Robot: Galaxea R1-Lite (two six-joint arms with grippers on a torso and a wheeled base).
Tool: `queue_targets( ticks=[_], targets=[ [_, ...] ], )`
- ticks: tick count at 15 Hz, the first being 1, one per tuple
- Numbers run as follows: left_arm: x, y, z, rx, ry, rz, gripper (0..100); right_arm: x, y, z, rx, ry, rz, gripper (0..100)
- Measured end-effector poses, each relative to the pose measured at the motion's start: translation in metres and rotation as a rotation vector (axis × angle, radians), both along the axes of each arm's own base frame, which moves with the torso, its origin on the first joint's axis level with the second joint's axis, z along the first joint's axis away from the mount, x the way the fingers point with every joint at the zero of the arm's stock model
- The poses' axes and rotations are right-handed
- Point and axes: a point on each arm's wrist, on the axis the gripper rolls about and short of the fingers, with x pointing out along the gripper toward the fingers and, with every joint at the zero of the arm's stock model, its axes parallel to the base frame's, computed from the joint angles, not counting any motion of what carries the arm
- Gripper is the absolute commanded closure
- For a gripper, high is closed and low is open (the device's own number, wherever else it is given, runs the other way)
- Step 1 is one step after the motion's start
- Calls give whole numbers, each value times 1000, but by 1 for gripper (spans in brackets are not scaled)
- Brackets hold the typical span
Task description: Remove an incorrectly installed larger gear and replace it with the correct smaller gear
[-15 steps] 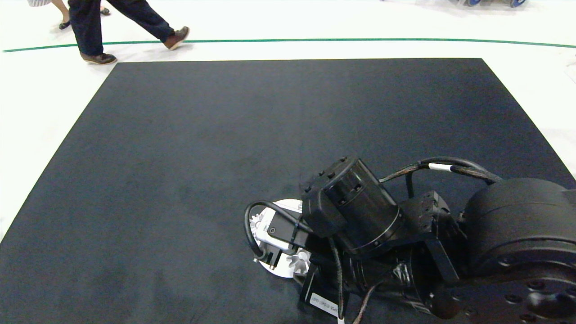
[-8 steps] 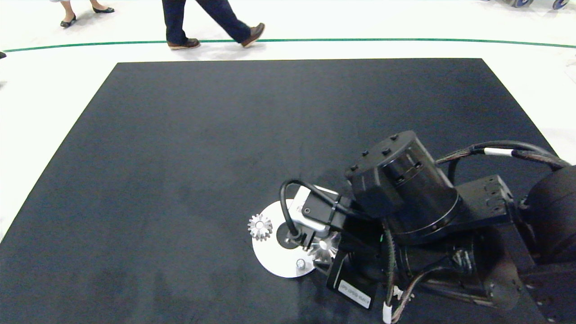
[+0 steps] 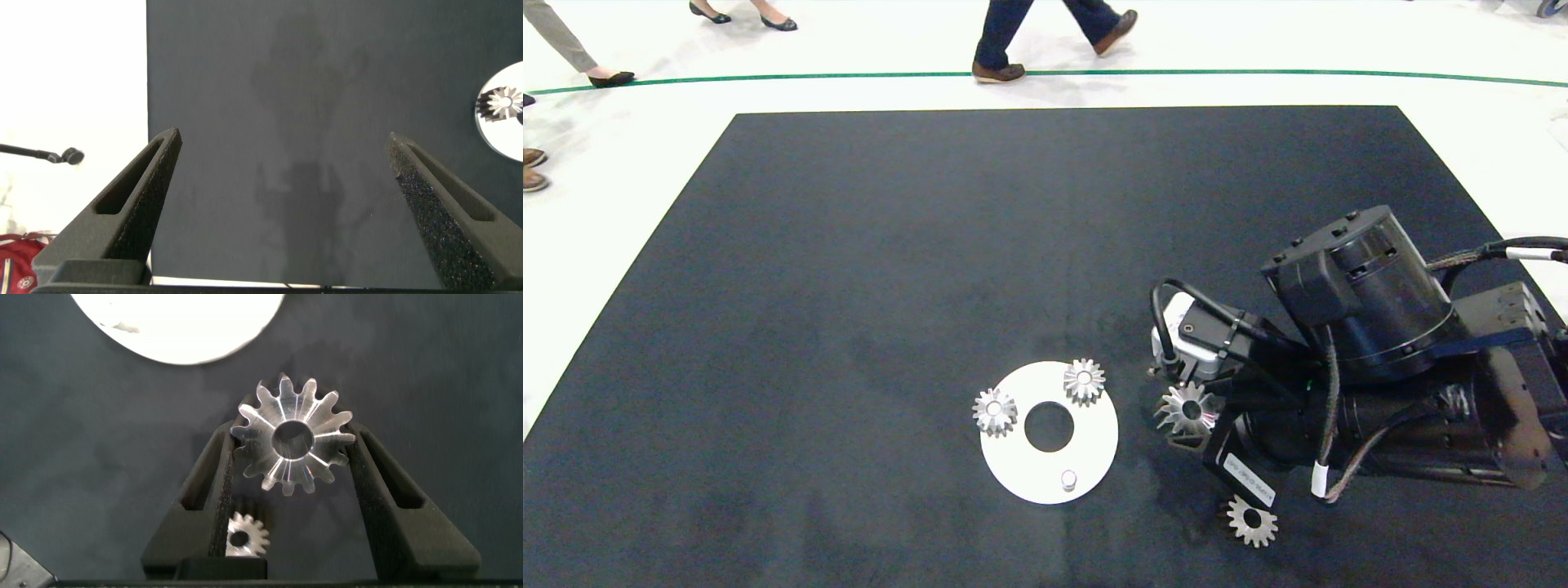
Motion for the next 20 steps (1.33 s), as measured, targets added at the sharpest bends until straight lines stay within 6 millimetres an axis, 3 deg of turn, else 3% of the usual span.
queue_targets(
  ticks=[6,17,18,20],
  targets=[
    [-2,0,0,1,-5,0,0,17,-20,-9,22,15,-72,75],
    [-4,0,0,7,-10,-2,0,34,-17,-32,3,39,-96,75],
    [-4,0,0,6,-10,-2,0,34,-17,-32,2,40,-96,0],
    [-4,0,0,6,-10,-2,0,33,-17,-32,1,39,-98,0]
  ],
)
